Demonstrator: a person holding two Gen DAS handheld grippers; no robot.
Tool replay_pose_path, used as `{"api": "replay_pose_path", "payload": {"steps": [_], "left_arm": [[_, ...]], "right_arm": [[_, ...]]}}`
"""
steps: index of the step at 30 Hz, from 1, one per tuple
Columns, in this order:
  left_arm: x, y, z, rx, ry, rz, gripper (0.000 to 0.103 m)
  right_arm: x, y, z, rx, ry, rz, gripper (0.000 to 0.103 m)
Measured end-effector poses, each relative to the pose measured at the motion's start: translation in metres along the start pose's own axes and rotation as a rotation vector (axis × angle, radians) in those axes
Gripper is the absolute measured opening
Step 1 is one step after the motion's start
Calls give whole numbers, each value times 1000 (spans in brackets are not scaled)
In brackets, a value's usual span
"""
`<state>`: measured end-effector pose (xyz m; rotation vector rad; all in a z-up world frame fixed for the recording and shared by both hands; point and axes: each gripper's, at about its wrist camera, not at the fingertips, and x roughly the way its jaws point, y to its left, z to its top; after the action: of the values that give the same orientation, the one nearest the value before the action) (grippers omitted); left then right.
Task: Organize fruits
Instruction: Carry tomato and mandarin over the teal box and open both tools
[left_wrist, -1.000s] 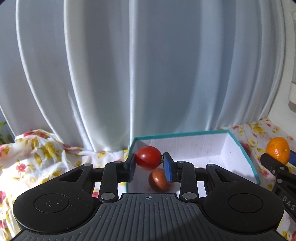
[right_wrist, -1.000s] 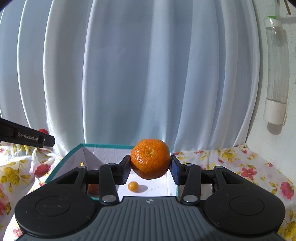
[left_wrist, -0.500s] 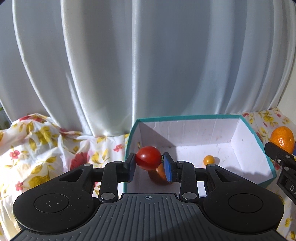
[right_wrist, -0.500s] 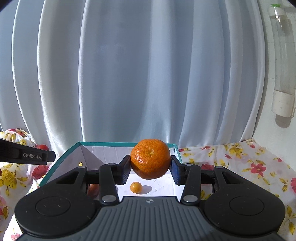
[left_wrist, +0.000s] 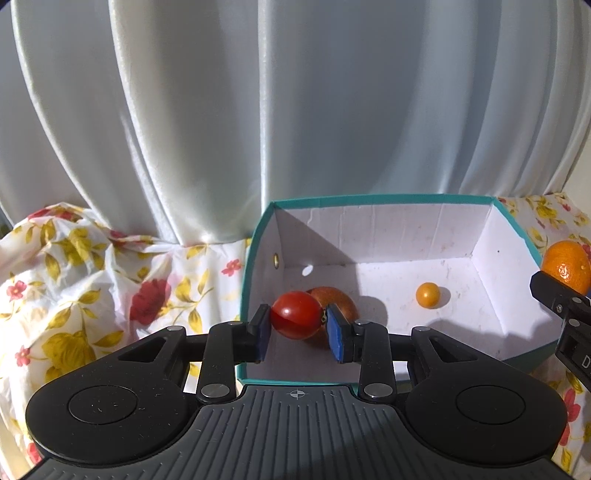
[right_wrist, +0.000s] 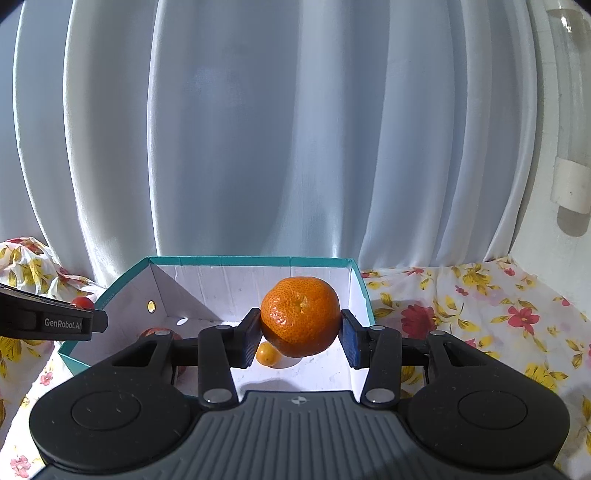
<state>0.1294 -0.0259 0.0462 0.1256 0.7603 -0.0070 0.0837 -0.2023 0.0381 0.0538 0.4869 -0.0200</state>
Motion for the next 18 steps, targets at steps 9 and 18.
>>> {"api": "replay_pose_path", "payload": {"steps": [9, 18], "left_arm": [[10, 2, -1, -7, 28, 8, 35], [17, 2, -3, -4, 48, 9, 35]], "right_arm": [[11, 3, -4, -10, 27, 1, 44], [17, 4, -8, -15, 47, 1, 44]]}}
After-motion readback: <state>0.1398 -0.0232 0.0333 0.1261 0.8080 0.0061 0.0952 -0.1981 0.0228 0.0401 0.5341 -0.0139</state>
